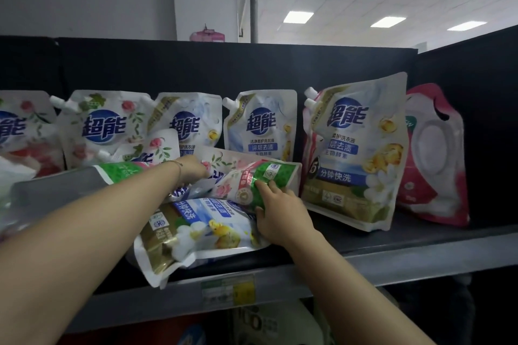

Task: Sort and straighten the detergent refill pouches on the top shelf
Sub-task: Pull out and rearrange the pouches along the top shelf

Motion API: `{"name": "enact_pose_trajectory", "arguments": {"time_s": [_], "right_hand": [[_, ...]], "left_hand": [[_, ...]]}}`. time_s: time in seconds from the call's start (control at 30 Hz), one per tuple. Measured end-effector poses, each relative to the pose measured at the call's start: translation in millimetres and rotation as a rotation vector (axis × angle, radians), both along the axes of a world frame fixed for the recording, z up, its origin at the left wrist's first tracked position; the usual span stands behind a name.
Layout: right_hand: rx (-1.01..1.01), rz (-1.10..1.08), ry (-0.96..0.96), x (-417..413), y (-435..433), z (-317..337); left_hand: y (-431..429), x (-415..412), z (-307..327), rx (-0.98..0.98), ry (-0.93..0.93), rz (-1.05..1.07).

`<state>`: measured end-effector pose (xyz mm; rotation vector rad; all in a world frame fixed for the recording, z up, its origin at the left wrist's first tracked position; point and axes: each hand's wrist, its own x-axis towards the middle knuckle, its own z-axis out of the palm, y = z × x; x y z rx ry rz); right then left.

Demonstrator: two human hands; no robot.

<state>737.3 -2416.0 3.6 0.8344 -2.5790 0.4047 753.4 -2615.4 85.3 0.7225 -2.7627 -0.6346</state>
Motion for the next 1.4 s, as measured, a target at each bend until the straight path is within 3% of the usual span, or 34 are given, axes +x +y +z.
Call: {"name": "enact_pose_trajectory", "arguments": {"time_s": [0.6, 1.13, 1.27, 1.4], "right_hand": [[0.009, -0.018, -0.030, 8.0, 3.2, -4.5], [-0.091, -0.023, -0.144, 10.7, 5.6, -7.5], [-0.088, 0.020, -0.237, 6.8, 4.5, -6.2], [-0.095, 0.075, -0.239, 3.9, 4.3, -7.5]], "left_hand": [[-6.2, -18.9, -3.7, -0.273, 0.083, 0.072], [10.8, -18.7, 42.6, -0.236, 0.474, 0.058], [36.1, -12.5, 87.4, -0.450, 0.723, -0.099], [79.1, -16.6, 131.8, -0.532, 0.748, -0.181]]}}
